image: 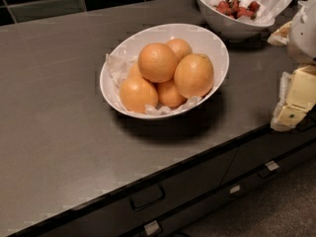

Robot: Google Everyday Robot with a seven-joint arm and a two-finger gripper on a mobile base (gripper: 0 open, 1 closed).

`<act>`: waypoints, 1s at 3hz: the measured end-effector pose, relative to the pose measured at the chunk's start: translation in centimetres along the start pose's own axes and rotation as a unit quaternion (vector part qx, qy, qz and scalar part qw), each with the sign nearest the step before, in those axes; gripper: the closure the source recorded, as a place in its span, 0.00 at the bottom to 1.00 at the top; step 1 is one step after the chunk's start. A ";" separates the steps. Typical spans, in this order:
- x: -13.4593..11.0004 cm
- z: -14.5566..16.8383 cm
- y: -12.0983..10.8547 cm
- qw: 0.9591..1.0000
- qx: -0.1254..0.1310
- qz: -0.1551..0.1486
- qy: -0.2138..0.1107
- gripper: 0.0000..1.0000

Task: Pick orange from white bowl

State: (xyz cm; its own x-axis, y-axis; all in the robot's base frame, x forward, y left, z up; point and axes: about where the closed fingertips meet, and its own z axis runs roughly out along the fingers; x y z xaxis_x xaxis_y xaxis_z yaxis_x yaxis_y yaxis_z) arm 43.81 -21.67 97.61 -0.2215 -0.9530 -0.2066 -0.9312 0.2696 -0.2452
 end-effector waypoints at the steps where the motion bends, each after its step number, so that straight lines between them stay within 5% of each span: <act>1: 0.0 0.0 0.0 1.000 0.000 0.000 0.000 0.00; 3: -9.0 -0.5 -2.9 0.994 0.006 -0.105 -0.022 0.00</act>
Offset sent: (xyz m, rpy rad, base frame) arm 0.0539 0.0972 0.0386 -0.0384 -0.0445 0.2853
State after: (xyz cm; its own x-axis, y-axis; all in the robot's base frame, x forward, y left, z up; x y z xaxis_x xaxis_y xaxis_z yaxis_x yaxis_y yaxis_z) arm 48.40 -13.95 100.66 -0.0095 -0.9817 -0.1904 -0.9521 0.0671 -0.2983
